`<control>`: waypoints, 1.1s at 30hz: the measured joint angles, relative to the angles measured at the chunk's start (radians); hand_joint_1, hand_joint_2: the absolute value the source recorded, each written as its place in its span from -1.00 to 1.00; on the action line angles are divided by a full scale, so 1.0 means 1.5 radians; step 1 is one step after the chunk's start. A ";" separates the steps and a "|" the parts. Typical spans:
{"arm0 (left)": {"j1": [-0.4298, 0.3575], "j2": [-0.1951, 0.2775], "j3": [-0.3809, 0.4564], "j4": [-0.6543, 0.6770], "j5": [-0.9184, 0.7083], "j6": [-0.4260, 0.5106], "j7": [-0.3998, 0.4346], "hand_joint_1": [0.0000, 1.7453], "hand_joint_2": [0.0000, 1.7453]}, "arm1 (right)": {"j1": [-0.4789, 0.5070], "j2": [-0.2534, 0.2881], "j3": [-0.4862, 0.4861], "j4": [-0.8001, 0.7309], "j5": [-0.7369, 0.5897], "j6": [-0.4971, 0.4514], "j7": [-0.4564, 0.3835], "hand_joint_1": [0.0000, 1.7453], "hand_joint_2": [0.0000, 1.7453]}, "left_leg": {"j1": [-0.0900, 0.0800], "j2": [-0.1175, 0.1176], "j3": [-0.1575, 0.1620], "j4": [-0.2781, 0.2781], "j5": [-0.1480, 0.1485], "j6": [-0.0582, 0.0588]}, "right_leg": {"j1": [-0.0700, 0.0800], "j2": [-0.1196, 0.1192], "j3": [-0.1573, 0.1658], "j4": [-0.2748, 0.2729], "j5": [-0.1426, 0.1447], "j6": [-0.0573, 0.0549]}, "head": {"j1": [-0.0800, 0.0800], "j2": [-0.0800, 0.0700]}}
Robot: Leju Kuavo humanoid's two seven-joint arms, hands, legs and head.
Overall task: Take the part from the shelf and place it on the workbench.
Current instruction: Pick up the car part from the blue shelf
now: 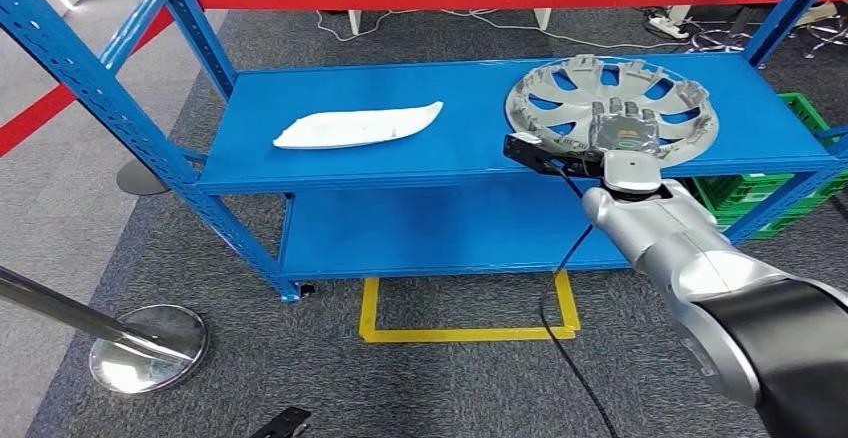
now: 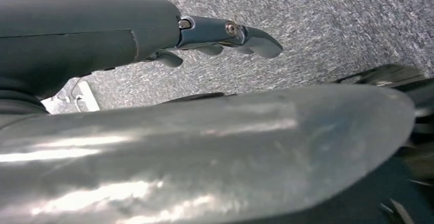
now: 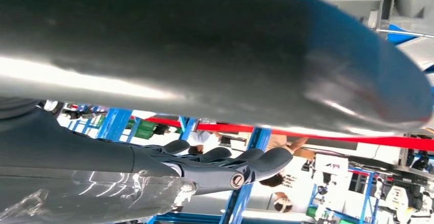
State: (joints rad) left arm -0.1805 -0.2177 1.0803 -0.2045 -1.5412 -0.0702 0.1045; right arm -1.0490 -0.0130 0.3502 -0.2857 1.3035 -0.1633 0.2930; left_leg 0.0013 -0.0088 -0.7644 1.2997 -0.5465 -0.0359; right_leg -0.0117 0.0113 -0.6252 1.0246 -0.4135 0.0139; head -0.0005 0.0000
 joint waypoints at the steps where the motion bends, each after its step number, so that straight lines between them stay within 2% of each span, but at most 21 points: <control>1: 0.000 0.000 0.000 0.000 0.000 0.000 0.000 -1.00 -1.00 | 0.001 0.000 0.000 0.000 0.000 0.000 0.000 -1.00 -1.00 | 0.000 0.000 -0.008 0.007 0.002 0.000 | 0.000 0.000 0.002 0.000 -0.001 0.000 | 0.000 0.000; 6: 0.001 0.000 0.000 0.000 0.000 0.000 0.000 -1.00 -1.00 | 0.001 0.000 0.000 0.000 0.000 0.000 0.000 -1.00 -1.00 | 0.000 0.000 -0.009 0.007 0.005 0.000 | 0.000 0.000 0.003 0.000 -0.002 0.000 | 0.000 0.000; 7: 0.001 0.000 0.000 0.000 0.000 0.000 0.000 -1.00 -1.00 | 0.002 0.000 0.000 0.000 0.000 0.000 0.000 -1.00 -1.00 | 0.000 0.000 -0.009 0.003 0.011 0.000 | 0.000 0.000 0.004 0.000 -0.003 0.001 | 0.000 0.000; 9: 0.001 0.000 0.000 0.000 0.000 0.000 0.000 -1.00 -1.00 | 0.002 0.000 0.000 0.000 0.000 0.000 0.000 -1.00 -1.00 | 0.000 0.000 0.004 -0.040 0.050 0.001 | -0.001 0.000 0.012 0.000 -0.009 0.002 | 0.000 0.000; 10: 0.000 0.000 0.000 0.000 0.000 0.000 0.000 -1.00 -1.00 | 0.000 0.000 0.000 0.000 0.000 0.000 0.000 -1.00 -1.00 | 0.000 0.000 0.023 -0.090 0.077 0.004 | 0.000 0.001 0.017 0.000 -0.015 0.007 | 0.000 0.000; 11: 0.000 0.000 0.000 0.000 0.000 0.000 0.000 -1.00 -1.00 | -0.002 0.000 0.000 0.000 0.001 0.001 -0.001 -1.00 -1.00 | 0.001 0.000 0.044 -0.138 0.098 0.012 | -0.001 0.001 0.022 0.003 -0.024 0.014 | 0.001 0.000; 12: 0.000 0.000 0.000 0.000 0.000 0.000 0.000 -1.00 -1.00 | -0.004 0.001 0.000 0.000 0.003 0.001 -0.001 -1.00 -0.50 | 0.001 0.000 0.062 -0.174 0.108 0.020 | 0.000 0.000 0.019 0.016 -0.037 0.021 | 0.003 0.000; 13: 0.000 -0.001 0.000 0.000 0.000 0.000 0.000 -1.00 -1.00 | -0.006 0.001 0.000 0.000 0.005 0.002 -0.002 -1.00 0.00 | 0.001 -0.001 0.077 -0.200 0.110 0.029 | 0.001 0.000 0.007 0.044 -0.055 0.027 | 0.005 0.000; 14: 0.000 -0.001 0.000 0.000 0.000 0.000 0.000 -1.00 -1.00 | -0.006 0.001 0.000 0.000 0.007 0.003 -0.002 -1.00 0.50 | 0.000 -0.001 0.082 -0.201 0.106 0.035 | 0.001 -0.001 -0.014 0.085 -0.073 0.030 | 0.006 0.000; 15: 0.000 -0.001 0.000 0.000 0.000 0.000 0.000 -1.00 -1.00 | -0.004 0.001 0.000 0.000 0.008 0.004 -0.002 -1.00 1.00 | 0.000 -0.001 0.085 -0.201 0.103 0.037 | 0.001 -0.001 -0.041 0.132 -0.088 0.031 | 0.007 0.000; 16: 0.000 -0.001 0.000 0.000 0.001 0.001 0.000 -1.00 -1.00 | -0.002 0.002 0.000 0.001 0.009 0.006 -0.003 -1.00 1.00 | -0.001 -0.002 0.089 -0.201 0.100 0.038 | 0.001 -0.001 -0.065 0.169 -0.096 0.031 | 0.007 0.000; 17: 0.001 -0.001 0.000 0.000 0.001 0.002 0.001 -1.00 -1.00 | 0.000 0.002 0.000 0.001 0.010 0.007 -0.003 -1.00 1.00 | -0.001 -0.002 0.093 -0.200 0.096 0.039 | 0.001 -0.001 -0.081 0.185 -0.091 0.031 | 0.007 0.000; 18: 0.002 -0.001 0.000 0.000 0.002 0.002 0.002 -1.00 -1.00 | 0.001 0.002 0.000 0.001 0.012 0.008 -0.003 -1.00 1.00 | -0.001 -0.003 0.097 -0.200 0.093 0.038 | 0.001 -0.001 -0.084 0.174 -0.073 0.030 | 0.007 0.000; 20: 0.002 -0.001 0.000 0.000 0.002 0.003 0.002 -1.00 -1.00 | 0.000 0.002 0.000 0.001 0.015 0.010 -0.003 -1.00 1.00 | -0.001 -0.005 0.108 -0.200 0.084 0.034 | 0.001 -0.002 -0.059 0.093 -0.013 0.029 | 0.008 0.000; 21: 0.001 -0.001 0.000 0.000 0.002 0.003 0.003 -1.00 -1.00 | -0.001 0.002 0.000 0.001 0.017 0.010 -0.003 -1.00 1.00 | -0.002 -0.006 0.112 -0.199 0.080 0.031 | 0.001 -0.003 -0.041 0.049 0.009 0.029 | 0.008 0.000; 22: 0.001 -0.001 0.000 0.000 0.002 0.003 0.003 -1.00 -1.00 | -0.001 0.002 0.000 0.001 0.018 0.011 -0.003 -1.00 1.00 | -0.003 -0.006 0.114 -0.199 0.077 0.028 | 0.002 -0.003 -0.028 0.019 0.021 0.027 | 0.008 0.000; 23: 0.001 -0.001 0.000 0.000 0.002 0.003 0.003 -1.00 -1.00 | -0.002 0.002 0.000 0.001 0.019 0.012 -0.003 -1.00 1.00 | -0.005 -0.007 0.114 -0.198 0.075 0.027 | 0.002 -0.003 -0.021 0.003 0.024 0.026 | 0.008 0.000; 27: 0.001 0.000 0.000 0.000 0.002 0.001 0.002 -1.00 -1.00 | -0.002 0.003 0.000 0.001 0.022 0.023 -0.002 -1.00 1.00 | -0.007 -0.006 0.115 -0.201 0.076 0.038 | 0.001 0.002 -0.020 -0.002 0.023 0.023 | 0.007 0.000; 28: 0.000 0.000 0.000 0.000 0.001 0.000 0.002 -1.00 -1.00 | -0.002 0.003 0.000 0.001 0.024 0.029 -0.001 -1.00 1.00 | -0.007 -0.005 0.116 -0.204 0.076 0.039 | 0.002 0.004 -0.020 -0.002 0.022 0.022 | 0.007 0.000; 31: -0.001 0.000 0.000 0.000 0.001 0.000 0.002 -1.00 -1.00 | -0.003 0.004 0.000 0.002 0.027 0.042 -0.001 -1.00 1.00 | -0.007 -0.003 0.119 -0.209 0.077 0.036 | 0.003 0.005 -0.020 -0.002 0.021 0.017 | 0.007 0.000; 33: -0.002 0.000 0.000 0.000 0.001 0.000 0.002 -1.00 -1.00 | -0.004 0.004 0.000 0.002 0.028 0.048 0.000 -1.00 1.00 | -0.006 -0.003 0.119 -0.210 0.078 0.028 | 0.004 0.005 -0.020 -0.002 0.021 0.013 | 0.007 0.000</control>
State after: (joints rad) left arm -0.1831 -0.2178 1.0807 -0.2041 -1.5397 -0.0708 0.1071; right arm -1.0550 -0.0076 0.3506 -0.2834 1.3454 -0.0917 0.2923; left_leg -0.0070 -0.0136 -0.5854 0.9841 -0.4301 0.0065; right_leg -0.0050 0.0188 -0.6554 1.0218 -0.3820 0.0341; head 0.0099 0.0000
